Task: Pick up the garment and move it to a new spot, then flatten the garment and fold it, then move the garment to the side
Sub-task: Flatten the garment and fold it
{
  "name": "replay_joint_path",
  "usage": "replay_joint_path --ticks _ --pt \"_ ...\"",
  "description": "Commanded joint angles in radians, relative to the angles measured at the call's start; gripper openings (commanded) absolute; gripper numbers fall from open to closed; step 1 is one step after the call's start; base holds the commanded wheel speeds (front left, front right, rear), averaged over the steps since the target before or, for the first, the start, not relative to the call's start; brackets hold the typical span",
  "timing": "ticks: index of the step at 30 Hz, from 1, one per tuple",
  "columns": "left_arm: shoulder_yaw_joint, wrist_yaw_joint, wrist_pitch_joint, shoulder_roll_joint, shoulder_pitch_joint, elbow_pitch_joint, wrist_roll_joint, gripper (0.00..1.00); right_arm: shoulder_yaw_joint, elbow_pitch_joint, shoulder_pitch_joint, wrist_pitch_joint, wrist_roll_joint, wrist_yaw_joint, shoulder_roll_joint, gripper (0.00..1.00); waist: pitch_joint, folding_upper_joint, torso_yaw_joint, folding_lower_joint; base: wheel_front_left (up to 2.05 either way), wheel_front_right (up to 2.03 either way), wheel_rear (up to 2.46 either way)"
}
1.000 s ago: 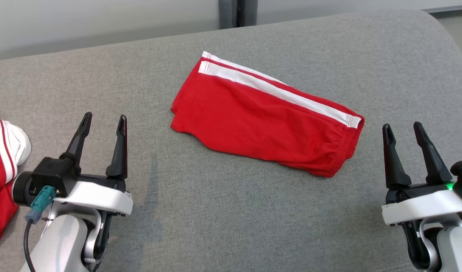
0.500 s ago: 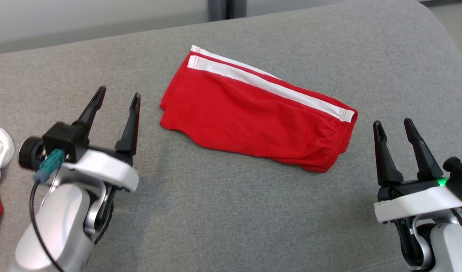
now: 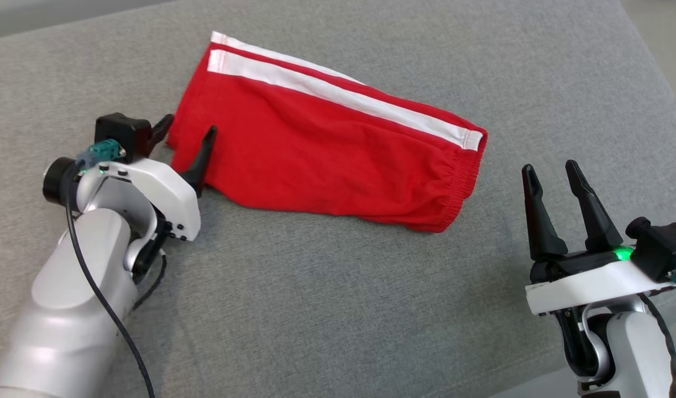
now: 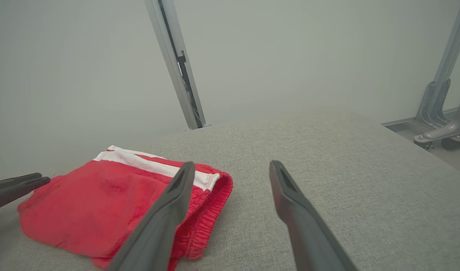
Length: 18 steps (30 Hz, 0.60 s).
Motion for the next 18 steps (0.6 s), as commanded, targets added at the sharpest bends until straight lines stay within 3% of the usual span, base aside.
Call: replay_joint_path --ticks 1,11,12,13,14,18 --pt "-0.003 -0.01 0.005 0.007 -0.038 0.052 -0.005 1.0 0.004 0.008 -0.016 -0.013 0.009 0.0 0.001 1.0 0.03 0.0 -0.028 0.0 0.0 0.0 0.0" --pt "-0.02 -0.02 0.04 -0.003 -0.107 0.279 -0.023 1.0 0.012 0.048 -0.035 -0.044 0.036 0.0 0.006 1.0 0.053 0.0 -0.04 0.0 0.0 0.0 0.0" --pt "-0.025 -0.021 0.053 -0.005 -0.108 0.299 -0.025 0.81 0.012 0.051 -0.037 -0.045 0.038 0.0 0.005 1.0 0.054 0.0 -0.039 0.0 0.0 0.0 0.0" --pt "-0.03 -0.023 0.059 -0.007 -0.109 0.312 -0.025 0.31 0.011 0.053 -0.039 -0.046 0.04 0.0 0.005 1.0 0.054 0.0 -0.039 0.0 0.0 0.0 0.0" --pt "-0.035 -0.026 0.067 -0.013 -0.107 0.325 -0.029 0.0 0.012 0.054 -0.043 -0.047 0.046 0.0 0.006 1.0 0.054 0.0 -0.038 0.0 0.0 0.0 0.0" --pt "-0.049 -0.028 0.061 -0.018 -0.109 0.344 -0.034 0.0 0.013 0.057 -0.045 -0.051 0.053 0.0 0.006 1.0 0.051 0.0 -0.037 0.0 0.0 0.0 0.0"
